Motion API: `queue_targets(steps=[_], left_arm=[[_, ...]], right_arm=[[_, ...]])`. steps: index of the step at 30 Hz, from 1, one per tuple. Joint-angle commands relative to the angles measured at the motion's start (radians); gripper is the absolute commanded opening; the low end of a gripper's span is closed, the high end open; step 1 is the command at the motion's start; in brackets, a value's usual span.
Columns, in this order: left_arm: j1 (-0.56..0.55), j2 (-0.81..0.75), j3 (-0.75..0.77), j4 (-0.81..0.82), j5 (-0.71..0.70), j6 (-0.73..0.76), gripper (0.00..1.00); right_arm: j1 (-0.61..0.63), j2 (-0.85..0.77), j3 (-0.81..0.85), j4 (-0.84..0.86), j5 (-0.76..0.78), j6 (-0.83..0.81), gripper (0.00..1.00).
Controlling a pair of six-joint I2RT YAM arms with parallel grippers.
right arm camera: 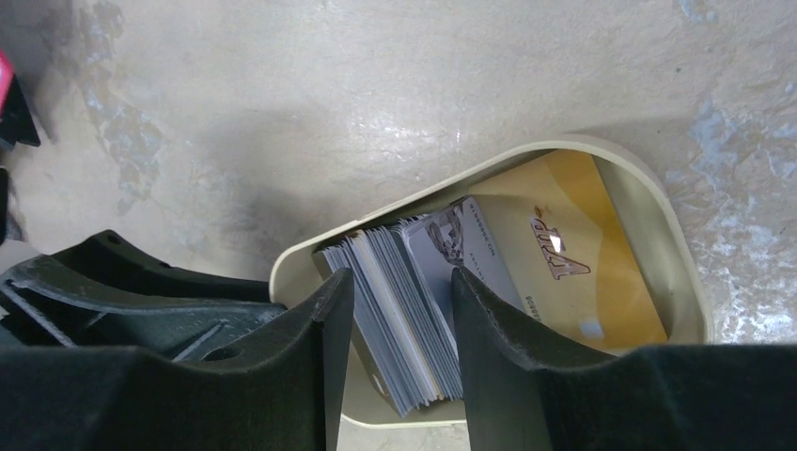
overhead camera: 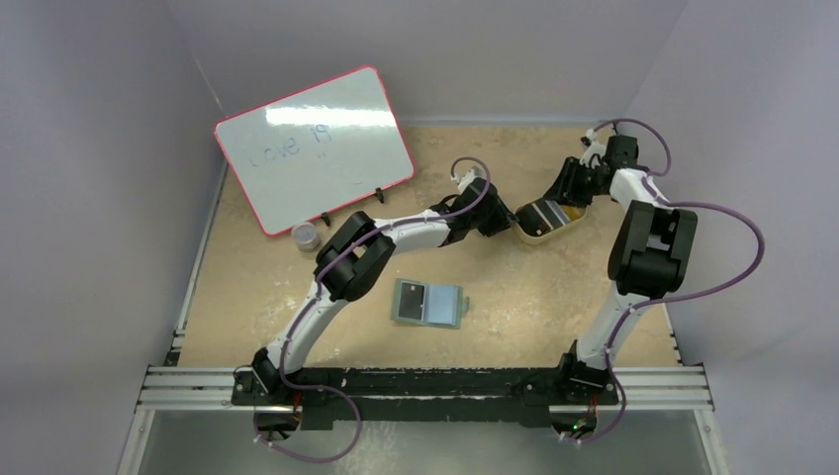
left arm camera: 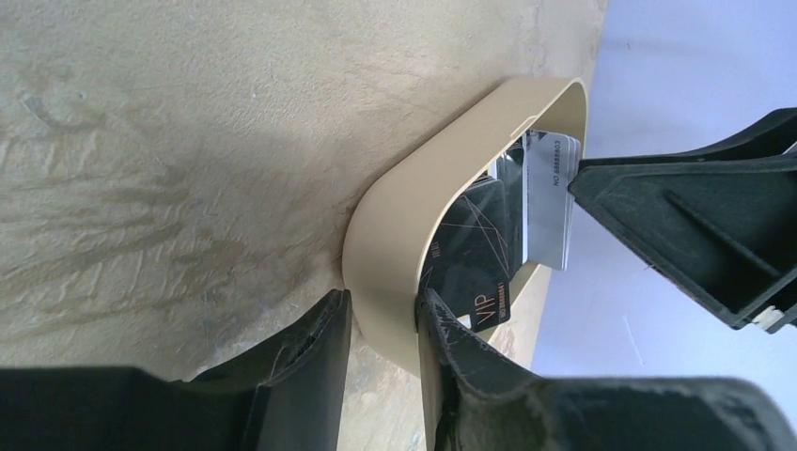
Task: Put the credit cards into the card holder
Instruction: Pick up the credit card from the storage box.
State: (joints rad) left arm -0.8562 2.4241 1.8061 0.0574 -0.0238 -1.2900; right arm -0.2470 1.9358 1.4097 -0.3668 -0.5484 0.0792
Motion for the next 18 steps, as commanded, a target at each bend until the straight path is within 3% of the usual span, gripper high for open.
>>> queue_targets(steps=[1, 6, 10, 13, 18], left_arm=[[0.03, 0.007, 0.032, -0.079, -0.052, 0.057, 0.29], [0.047, -0.001, 0.032, -0.106, -0.059, 0.086, 0.28], [0.057, -0.006, 0.038, -0.115, -0.061, 0.103, 0.28], [0.062, -0.006, 0.043, -0.123, -0.059, 0.111, 0.28], [0.071, -0.009, 0.043, -0.128, -0.053, 0.119, 0.28]], right_arm=[[0.008, -0.037, -0.007, -0.034, 0.069, -0.007, 0.45], [0.007, -0.027, 0.027, -0.06, 0.176, -0.016, 0.36], [0.008, -0.043, 0.014, -0.029, 0.089, -0.01, 0.22], [0.008, -0.064, -0.011, 0.004, 0.014, 0.0, 0.21], [0.007, -0.05, -0.023, 0.0, 0.033, -0.002, 0.19]])
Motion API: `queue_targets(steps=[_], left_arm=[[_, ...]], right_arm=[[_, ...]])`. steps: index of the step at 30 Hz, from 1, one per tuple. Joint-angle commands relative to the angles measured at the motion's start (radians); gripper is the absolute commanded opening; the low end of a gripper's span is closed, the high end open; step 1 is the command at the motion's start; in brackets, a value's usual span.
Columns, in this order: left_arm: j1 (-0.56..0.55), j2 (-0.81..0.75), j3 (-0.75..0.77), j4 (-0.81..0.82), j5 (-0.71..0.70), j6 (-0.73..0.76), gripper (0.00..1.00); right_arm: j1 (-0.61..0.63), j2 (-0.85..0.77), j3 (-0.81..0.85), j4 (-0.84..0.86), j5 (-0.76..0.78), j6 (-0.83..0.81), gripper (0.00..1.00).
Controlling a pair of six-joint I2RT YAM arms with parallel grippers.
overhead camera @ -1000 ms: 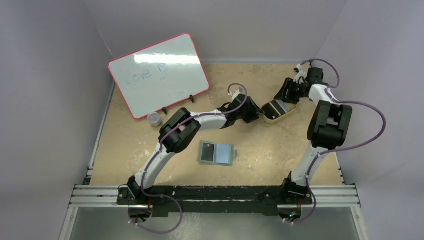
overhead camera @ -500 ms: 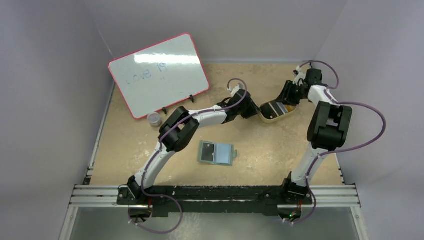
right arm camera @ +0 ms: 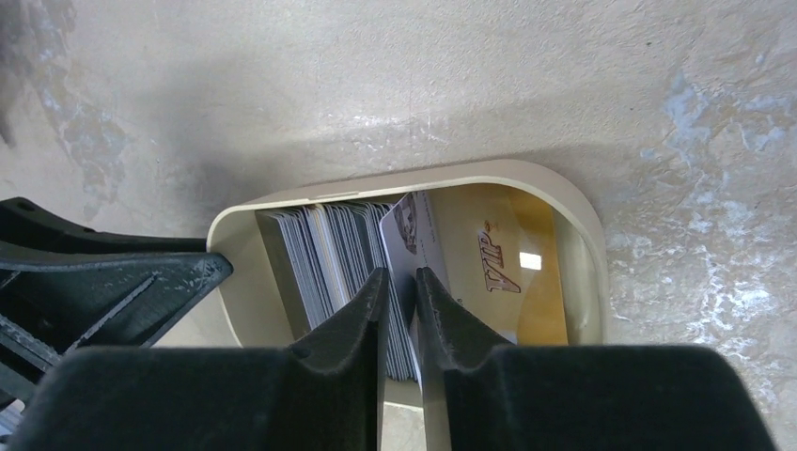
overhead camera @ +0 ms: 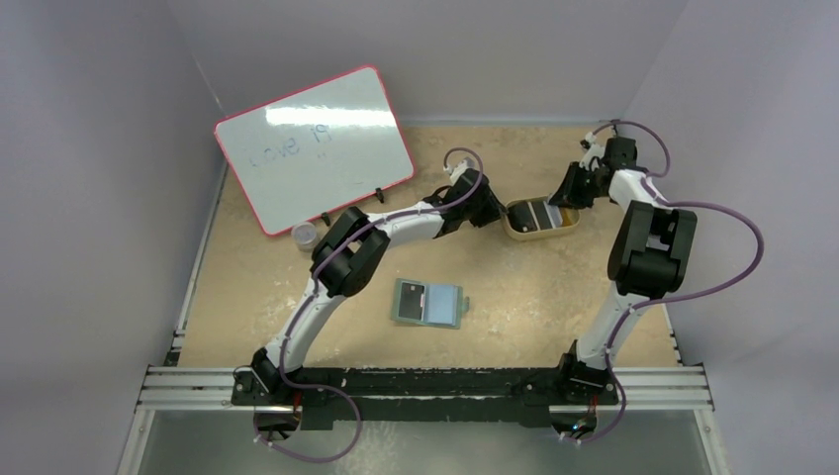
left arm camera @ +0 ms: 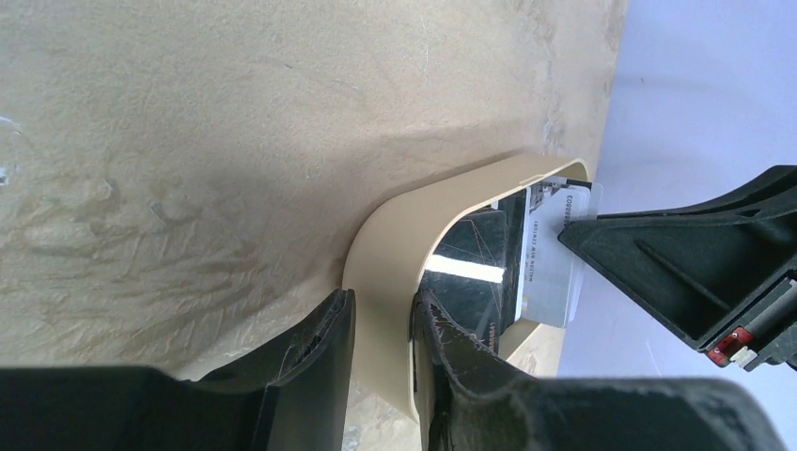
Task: Put the credit cards into the card holder
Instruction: Pick up the credit card from the storage box.
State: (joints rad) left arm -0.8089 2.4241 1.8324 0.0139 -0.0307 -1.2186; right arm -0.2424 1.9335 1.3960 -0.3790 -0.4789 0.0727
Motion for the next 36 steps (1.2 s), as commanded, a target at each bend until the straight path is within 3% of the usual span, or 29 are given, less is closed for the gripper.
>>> queue_targets(steps=[1, 19, 24, 33, 36], left_arm=[[0.025, -0.009, 0.016, -0.085, -0.046, 0.049, 0.28], [0.027, -0.017, 0.013, -0.096, -0.044, 0.062, 0.28], [0.027, -0.023, 0.014, -0.1, -0.043, 0.065, 0.28], [0.027, -0.031, 0.014, -0.103, -0.04, 0.063, 0.28], [0.027, -0.032, 0.012, -0.103, -0.038, 0.063, 0.28]], right_arm=[[0.003, -0.048, -0.01, 0.013, -0.04, 0.004, 0.18], [0.003, -0.091, 0.037, -0.017, -0.011, 0.016, 0.06], [0.003, -0.105, 0.075, -0.049, 0.06, 0.019, 0.09], [0.002, -0.106, 0.063, -0.053, 0.044, 0.02, 0.09], [0.003, -0.107, 0.057, -0.054, 0.053, 0.019, 0.03]])
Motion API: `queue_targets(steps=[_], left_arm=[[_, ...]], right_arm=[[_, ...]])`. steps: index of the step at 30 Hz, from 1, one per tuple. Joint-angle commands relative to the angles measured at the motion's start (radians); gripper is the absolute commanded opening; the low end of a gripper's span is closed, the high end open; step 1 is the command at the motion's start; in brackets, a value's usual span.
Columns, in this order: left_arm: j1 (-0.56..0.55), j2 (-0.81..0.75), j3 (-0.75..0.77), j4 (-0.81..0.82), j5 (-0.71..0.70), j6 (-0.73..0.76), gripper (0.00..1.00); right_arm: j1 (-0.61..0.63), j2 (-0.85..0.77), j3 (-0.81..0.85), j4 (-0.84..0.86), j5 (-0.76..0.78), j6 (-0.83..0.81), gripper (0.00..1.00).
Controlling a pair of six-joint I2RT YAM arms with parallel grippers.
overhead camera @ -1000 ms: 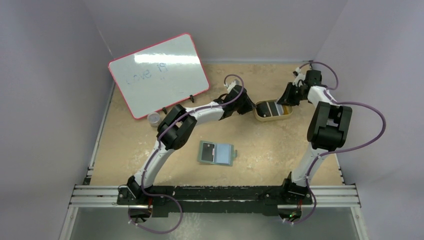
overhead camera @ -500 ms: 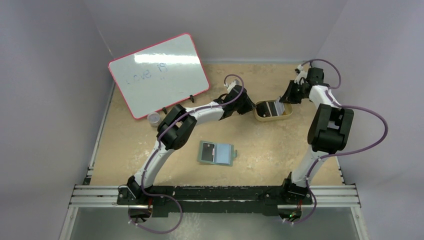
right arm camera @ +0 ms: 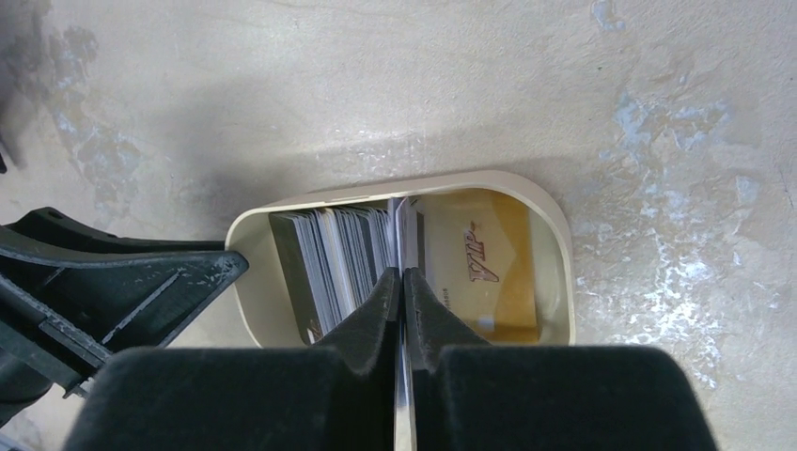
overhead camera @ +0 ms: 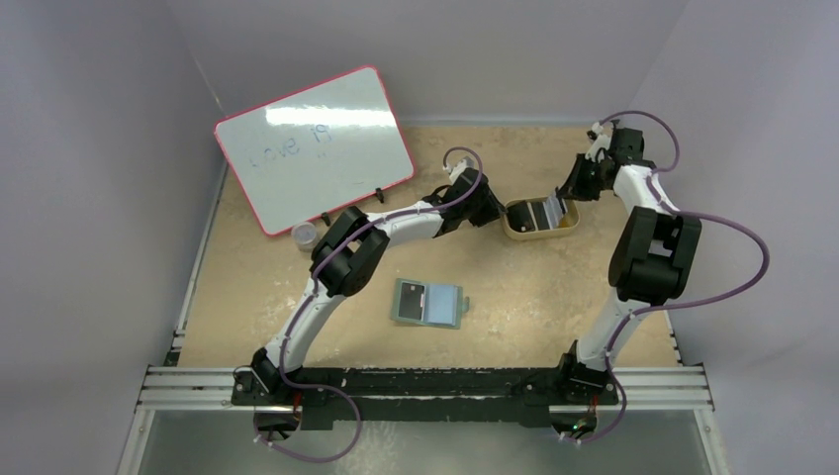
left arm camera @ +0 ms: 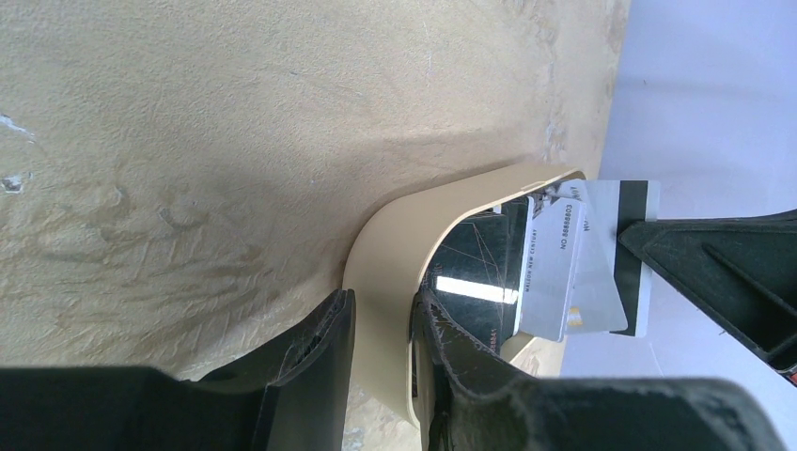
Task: Put the credit cards into the card holder
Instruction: Pick up the credit card from the storage box.
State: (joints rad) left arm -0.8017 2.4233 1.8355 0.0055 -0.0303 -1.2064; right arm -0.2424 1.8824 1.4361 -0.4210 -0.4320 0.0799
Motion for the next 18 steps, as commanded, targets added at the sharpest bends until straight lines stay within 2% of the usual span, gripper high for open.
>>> queue_targets(steps=[1, 9, 15, 18], left_arm=[[0.019, -0.032, 0.007, -0.096, -0.038, 0.052, 0.28], [0.019, -0.064, 0.007, -0.109, -0.025, 0.064, 0.29], [0.021, -0.152, 0.019, -0.134, -0.023, 0.098, 0.35], [0.029, -0.222, -0.001, -0.162, -0.026, 0.131, 0.38]], right_arm=[[0.003, -0.057, 0.019, -0.016, 0.037, 0.012, 0.01], [0.003, -0.134, 0.059, -0.019, 0.227, 0.053, 0.0], [0.036, -0.185, 0.068, -0.035, 0.294, 0.071, 0.0], [0.055, -0.223, 0.058, -0.037, 0.274, 0.085, 0.0]])
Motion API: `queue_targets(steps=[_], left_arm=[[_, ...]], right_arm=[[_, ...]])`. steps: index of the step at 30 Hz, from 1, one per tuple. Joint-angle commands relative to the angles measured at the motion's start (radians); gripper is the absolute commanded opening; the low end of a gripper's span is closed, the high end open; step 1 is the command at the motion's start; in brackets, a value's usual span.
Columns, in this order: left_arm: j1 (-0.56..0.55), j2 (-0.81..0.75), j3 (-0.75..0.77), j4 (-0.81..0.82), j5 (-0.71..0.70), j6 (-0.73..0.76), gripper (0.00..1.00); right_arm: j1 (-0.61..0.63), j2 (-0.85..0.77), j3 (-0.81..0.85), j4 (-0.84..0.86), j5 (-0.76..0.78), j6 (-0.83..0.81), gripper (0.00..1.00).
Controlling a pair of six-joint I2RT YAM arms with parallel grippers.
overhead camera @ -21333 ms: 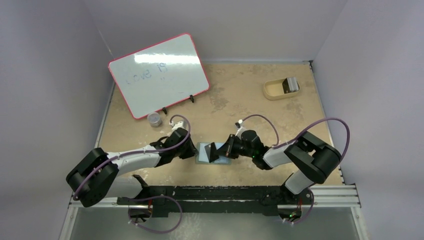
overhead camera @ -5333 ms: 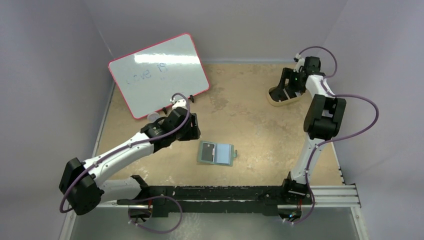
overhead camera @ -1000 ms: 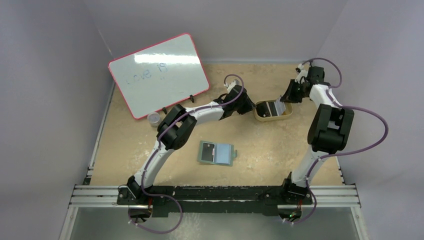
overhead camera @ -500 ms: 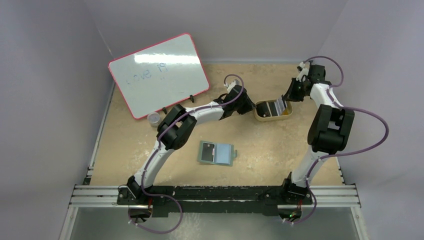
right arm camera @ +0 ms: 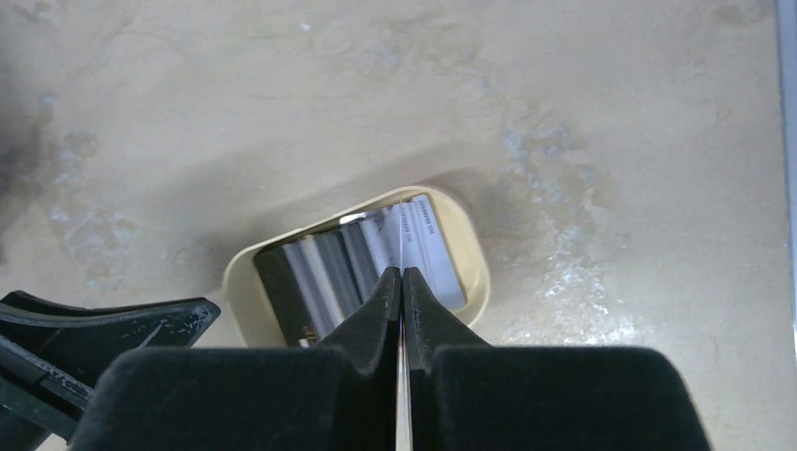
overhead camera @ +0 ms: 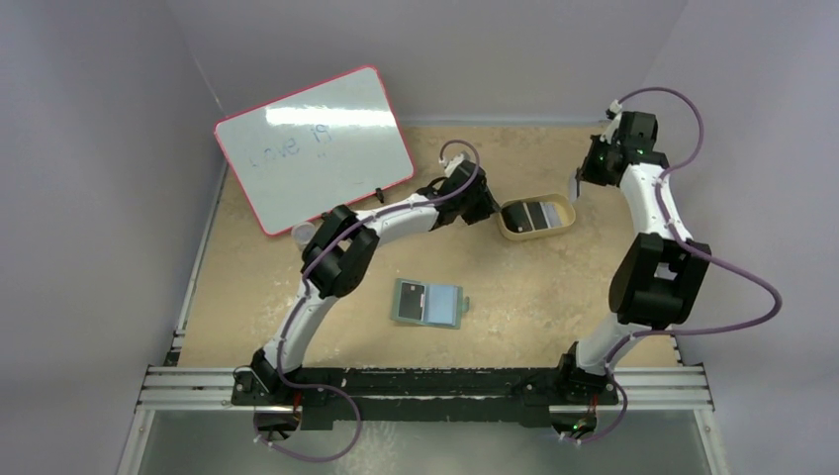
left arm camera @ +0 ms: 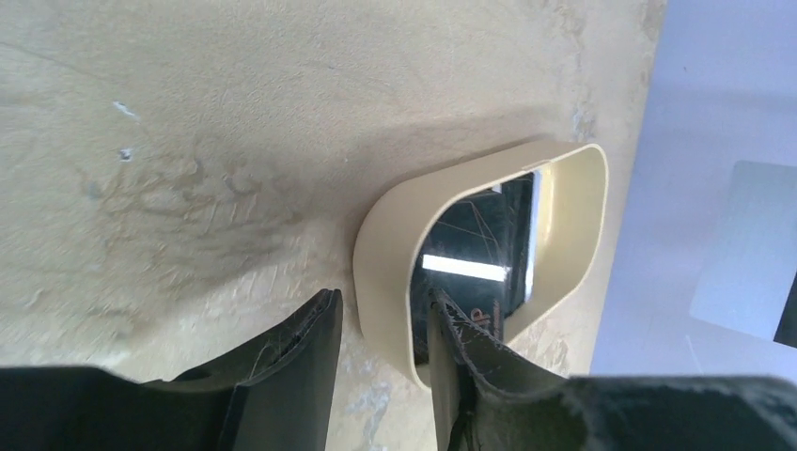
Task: Put the credit cards into the card holder
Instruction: Pick up the credit card from the storage box.
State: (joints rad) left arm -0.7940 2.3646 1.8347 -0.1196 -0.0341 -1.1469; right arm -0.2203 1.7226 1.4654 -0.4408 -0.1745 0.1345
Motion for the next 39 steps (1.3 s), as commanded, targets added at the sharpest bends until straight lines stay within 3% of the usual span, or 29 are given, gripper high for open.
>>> queue_targets(steps=[1, 5, 9, 18, 22, 29, 35, 39], left_arm=[[0.026, -0.194, -0.022, -0.034, -0.022, 0.078, 0.4], [0.043, -0.346, -0.142, 0.027, -0.008, 0.103, 0.45], [0.064, -0.505, -0.285, 0.106, 0.04, 0.114, 0.5], [0.092, -0.748, -0.523, 0.348, 0.269, 0.071, 0.55], [0.092, -0.753, -0.578, 0.536, 0.39, -0.024, 0.57], [0.093, -0.704, -0.65, 0.921, 0.522, -0.233, 0.55], [0.091, -0.699, -0.674, 0.986, 0.527, -0.262, 0.48], [0.091, -0.693, -0.682, 0.991, 0.523, -0.26, 0.33]], right_arm=[[0.041, -0.081, 0.019, -0.01, 0.0, 0.036, 0.0], [0.064, -0.182, -0.064, 0.064, -0.151, 0.071, 0.0], [0.092, -0.307, -0.215, 0.245, -0.363, 0.169, 0.0], [0.176, -0.608, -0.499, 0.646, -0.544, 0.526, 0.0], [0.178, -0.688, -0.598, 0.826, -0.619, 0.71, 0.0], [0.179, -0.743, -0.631, 0.906, -0.642, 0.812, 0.0], [0.18, -0.752, -0.636, 0.932, -0.644, 0.844, 0.0], [0.18, -0.754, -0.641, 0.943, -0.653, 0.859, 0.0]])
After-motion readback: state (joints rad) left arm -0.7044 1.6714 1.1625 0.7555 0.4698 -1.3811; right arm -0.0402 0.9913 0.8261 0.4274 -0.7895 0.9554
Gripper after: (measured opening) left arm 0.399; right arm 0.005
